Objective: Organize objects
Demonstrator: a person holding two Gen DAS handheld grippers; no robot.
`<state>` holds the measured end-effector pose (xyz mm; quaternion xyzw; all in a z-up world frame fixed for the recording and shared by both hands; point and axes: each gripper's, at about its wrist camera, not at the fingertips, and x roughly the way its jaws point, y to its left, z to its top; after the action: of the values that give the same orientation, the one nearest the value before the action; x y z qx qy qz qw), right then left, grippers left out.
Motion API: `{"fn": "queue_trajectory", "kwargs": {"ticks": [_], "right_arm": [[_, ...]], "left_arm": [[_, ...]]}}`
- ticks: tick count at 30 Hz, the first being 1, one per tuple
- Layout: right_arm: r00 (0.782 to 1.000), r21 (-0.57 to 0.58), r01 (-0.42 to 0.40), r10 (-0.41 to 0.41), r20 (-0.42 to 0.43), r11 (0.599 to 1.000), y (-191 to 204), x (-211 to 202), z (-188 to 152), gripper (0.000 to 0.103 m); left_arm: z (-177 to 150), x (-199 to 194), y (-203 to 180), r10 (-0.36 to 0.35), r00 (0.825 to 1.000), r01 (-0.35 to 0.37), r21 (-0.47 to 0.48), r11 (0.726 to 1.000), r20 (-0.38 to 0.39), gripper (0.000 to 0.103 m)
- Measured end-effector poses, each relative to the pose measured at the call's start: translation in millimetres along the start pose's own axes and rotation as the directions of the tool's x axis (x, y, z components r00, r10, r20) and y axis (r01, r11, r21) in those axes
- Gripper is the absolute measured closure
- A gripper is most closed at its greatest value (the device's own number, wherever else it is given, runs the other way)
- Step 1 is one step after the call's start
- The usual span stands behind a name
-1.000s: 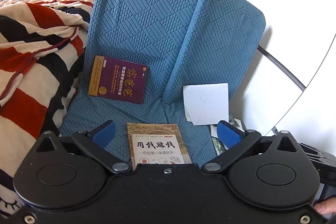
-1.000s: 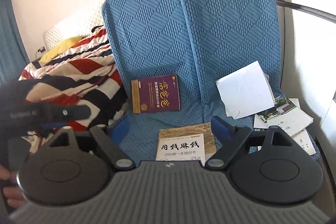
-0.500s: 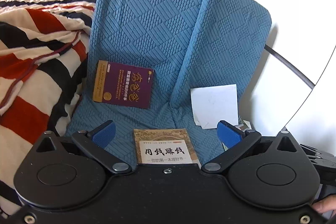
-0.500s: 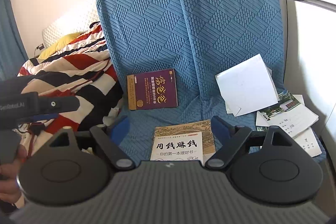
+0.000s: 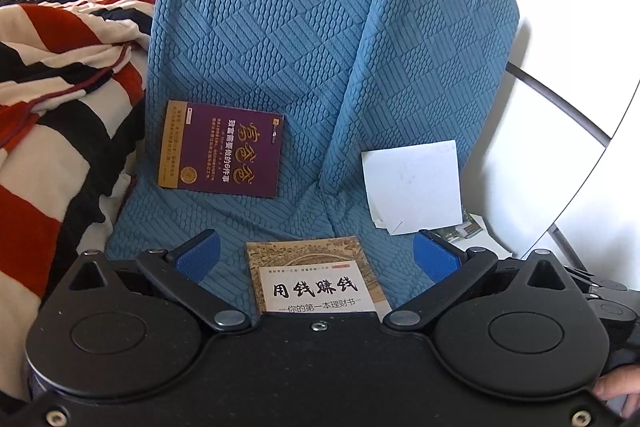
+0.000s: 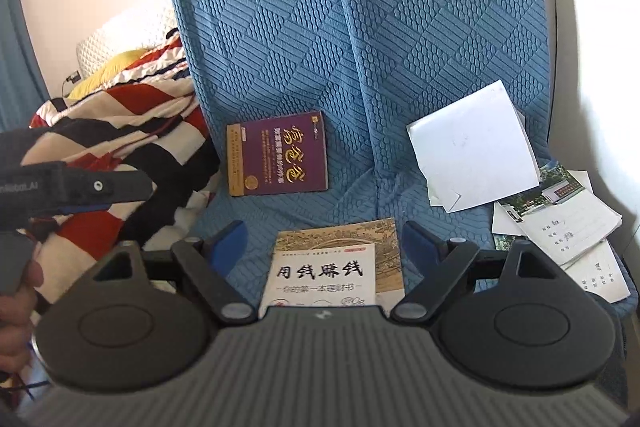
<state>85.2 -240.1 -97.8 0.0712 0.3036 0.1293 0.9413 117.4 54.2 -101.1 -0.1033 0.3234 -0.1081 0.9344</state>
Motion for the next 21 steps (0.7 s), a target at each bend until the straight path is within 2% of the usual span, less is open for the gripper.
{"fn": "queue_trajectory", "kwargs": {"ticks": [5, 11, 21], "right_arm": [[1.0, 0.007, -0.003, 0.003, 0.013, 1.0, -4.6, 19.5, -6.5, 0.017], [0.999, 0.023, -0.01, 0.009, 0.042, 1.0, -9.5, 45.3, -6.7, 0.017], [0.996, 0.045, -0.08, 0.078, 0.047, 0.996, -19.3, 83.6, 3.3, 0.017]], "left_arm": [[-4.1, 25.9, 6.8, -0.004, 1.0, 0.004, 0.006, 1.0, 0.003, 0.0], [1.5, 60.8, 19.7, 0.006, 1.0, -0.006, -0.03, 1.0, 0.012, 0.0], [4.4, 115.1, 47.3, 0.054, 0.999, -0.054, -0.025, 0.998, 0.0, 0.0]]}}
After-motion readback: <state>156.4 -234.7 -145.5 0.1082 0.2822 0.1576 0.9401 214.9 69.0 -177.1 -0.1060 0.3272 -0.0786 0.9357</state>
